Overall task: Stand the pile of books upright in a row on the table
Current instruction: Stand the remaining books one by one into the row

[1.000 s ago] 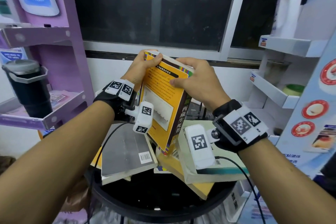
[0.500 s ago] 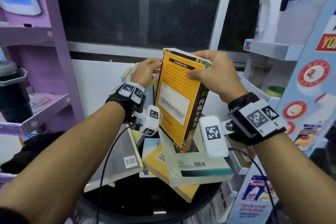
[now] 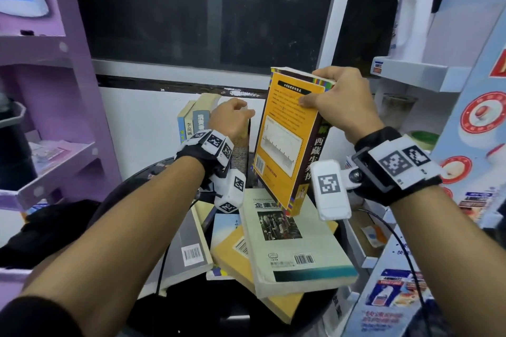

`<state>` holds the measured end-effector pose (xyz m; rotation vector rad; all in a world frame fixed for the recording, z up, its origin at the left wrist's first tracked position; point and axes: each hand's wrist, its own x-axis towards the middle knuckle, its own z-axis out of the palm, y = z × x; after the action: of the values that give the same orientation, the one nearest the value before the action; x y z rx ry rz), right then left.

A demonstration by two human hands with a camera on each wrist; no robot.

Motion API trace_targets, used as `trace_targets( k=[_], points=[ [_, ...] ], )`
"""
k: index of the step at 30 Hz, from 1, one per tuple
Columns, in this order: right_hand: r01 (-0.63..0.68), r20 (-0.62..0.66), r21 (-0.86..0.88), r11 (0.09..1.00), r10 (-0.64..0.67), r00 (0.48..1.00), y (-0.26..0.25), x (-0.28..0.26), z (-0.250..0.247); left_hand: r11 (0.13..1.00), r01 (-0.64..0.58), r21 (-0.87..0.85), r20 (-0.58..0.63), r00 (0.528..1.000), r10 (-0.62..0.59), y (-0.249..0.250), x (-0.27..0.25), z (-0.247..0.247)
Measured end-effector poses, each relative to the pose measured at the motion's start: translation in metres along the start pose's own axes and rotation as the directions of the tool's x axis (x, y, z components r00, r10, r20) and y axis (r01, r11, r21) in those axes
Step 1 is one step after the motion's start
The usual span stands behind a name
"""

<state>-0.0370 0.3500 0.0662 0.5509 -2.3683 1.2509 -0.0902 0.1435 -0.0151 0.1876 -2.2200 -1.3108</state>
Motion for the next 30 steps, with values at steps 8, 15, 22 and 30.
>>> trace_targets(
  k=[8,15,22,30],
  points=[
    [-0.008,-0.028,-0.037,0.999,0.007,1.0,0.014,0.03,0.026,0.99,-0.011,0.144,0.099,0.995,-0.003,-0.016,0.025,0.009],
    [-0.042,-0.068,-0.079,0.996,0.037,0.997,0.033,0.06,0.059,0.983,-0.048,0.18,0.245,0.97,0.002,-0.028,0.046,0.008],
    [-0.104,-0.108,-0.101,0.989,0.093,0.99,0.05,0.08,0.091,0.963,-0.074,0.261,0.292,0.956,-0.006,-0.03,0.058,0.013],
    [-0.131,-0.14,-0.064,0.989,0.121,0.983,0.058,0.087,0.119,0.946,-0.137,0.292,0.294,0.954,0.047,-0.041,0.061,0.013]
  ],
)
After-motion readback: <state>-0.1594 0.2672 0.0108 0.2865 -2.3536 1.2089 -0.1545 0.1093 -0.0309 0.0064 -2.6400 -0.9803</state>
